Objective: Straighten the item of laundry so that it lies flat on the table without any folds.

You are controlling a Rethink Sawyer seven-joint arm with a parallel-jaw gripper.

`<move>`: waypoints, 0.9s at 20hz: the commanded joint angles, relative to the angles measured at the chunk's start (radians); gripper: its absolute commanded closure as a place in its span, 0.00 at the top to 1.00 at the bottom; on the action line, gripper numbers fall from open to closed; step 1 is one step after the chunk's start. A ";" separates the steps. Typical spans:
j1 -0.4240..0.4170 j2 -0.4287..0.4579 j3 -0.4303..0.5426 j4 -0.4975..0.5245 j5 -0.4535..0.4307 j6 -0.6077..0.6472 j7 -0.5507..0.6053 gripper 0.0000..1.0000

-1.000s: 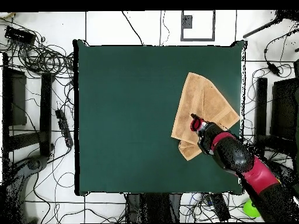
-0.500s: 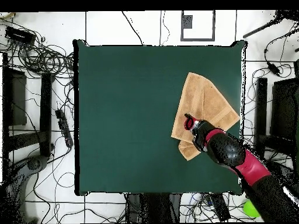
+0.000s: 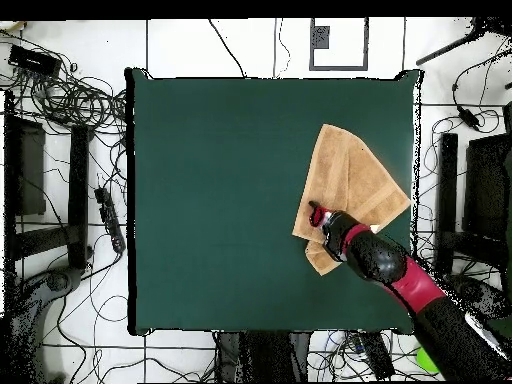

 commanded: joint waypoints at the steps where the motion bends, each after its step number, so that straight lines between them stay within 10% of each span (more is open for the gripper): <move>1: 0.056 0.108 -0.073 -0.166 -0.062 0.151 -0.062 0.00; 10: 0.087 0.156 -0.119 -0.250 -0.076 0.213 -0.069 0.00; 18: -0.108 0.320 0.110 -0.191 -0.051 0.214 -0.151 0.00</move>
